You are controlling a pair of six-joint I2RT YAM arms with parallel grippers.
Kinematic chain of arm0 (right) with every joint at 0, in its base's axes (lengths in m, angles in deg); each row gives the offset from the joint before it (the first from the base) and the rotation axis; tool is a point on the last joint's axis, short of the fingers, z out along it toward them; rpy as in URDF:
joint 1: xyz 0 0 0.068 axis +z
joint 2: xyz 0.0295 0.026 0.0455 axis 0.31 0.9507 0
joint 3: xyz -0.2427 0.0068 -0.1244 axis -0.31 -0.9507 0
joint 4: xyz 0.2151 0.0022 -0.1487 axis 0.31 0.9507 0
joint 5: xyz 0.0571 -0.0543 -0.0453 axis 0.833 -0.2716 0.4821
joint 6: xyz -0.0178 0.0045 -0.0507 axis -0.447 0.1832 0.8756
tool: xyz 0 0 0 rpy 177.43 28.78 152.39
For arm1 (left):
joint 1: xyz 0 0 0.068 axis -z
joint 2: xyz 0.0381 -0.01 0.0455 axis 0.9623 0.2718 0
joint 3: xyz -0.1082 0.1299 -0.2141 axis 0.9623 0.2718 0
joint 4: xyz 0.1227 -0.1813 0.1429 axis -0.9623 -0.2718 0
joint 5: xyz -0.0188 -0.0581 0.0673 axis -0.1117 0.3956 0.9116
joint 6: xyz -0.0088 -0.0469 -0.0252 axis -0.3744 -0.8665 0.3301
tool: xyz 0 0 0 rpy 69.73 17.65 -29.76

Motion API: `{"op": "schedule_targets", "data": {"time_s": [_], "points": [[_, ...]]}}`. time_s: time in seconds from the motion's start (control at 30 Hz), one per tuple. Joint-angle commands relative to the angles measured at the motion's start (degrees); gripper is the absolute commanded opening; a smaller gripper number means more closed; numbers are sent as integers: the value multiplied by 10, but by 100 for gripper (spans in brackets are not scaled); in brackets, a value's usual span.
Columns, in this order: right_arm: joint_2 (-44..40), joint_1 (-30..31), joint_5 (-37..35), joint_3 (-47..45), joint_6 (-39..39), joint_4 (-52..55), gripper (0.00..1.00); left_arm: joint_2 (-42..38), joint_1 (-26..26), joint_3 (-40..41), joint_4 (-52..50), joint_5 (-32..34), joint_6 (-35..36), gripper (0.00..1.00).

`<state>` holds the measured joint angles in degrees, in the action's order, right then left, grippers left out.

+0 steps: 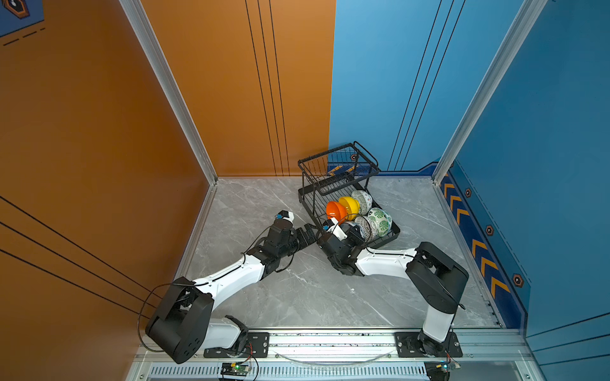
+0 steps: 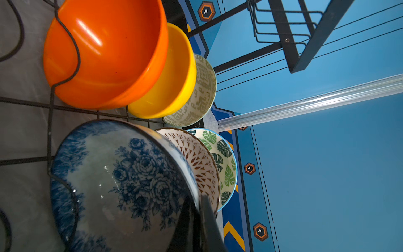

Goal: Load bowls into a dish rack
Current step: Place the bowl in the dish rack.

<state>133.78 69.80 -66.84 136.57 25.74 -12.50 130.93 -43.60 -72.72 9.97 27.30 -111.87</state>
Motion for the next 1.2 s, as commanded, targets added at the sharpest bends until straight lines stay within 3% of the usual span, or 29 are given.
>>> {"op": "schedule_targets", "data": {"time_s": [0.0,0.63,1.17], "points": [[31,5,11,6,-53,96,0,4,-4,9,11,-12,-5,98],[55,6,-29,62,-170,222,6,-1,-1,10,10,-8,-7,98],[27,-13,-13,67,-174,233,20,-6,5,9,10,-3,-8,98]]}}
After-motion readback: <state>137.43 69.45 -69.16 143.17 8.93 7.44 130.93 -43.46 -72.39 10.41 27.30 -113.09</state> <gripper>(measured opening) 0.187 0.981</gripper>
